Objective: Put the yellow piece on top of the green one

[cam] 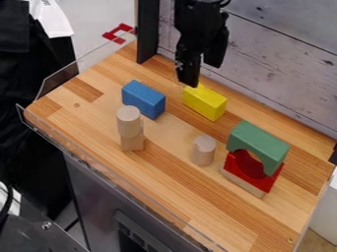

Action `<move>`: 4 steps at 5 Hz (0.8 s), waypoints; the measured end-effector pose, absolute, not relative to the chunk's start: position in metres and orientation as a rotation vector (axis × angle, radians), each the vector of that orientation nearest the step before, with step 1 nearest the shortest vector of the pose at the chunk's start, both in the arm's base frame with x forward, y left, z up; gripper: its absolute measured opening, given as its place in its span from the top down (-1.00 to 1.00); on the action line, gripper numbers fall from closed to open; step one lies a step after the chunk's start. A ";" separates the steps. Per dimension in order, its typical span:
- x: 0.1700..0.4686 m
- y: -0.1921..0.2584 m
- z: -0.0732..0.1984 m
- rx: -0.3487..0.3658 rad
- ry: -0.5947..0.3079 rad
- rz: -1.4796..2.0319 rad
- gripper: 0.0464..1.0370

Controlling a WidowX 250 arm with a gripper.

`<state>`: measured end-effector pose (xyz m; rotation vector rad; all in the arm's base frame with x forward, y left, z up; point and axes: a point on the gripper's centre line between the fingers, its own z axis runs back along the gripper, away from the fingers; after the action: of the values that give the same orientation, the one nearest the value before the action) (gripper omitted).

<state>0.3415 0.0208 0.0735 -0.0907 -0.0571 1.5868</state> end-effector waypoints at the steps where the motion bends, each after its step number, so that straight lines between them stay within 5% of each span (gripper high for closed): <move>1: 0.343 0.025 0.060 -0.092 -0.017 1.613 -0.93; 4: 0.352 0.022 0.027 -0.037 0.086 1.618 -0.93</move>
<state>0.3517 0.0221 0.0273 -0.0372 0.0863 1.6182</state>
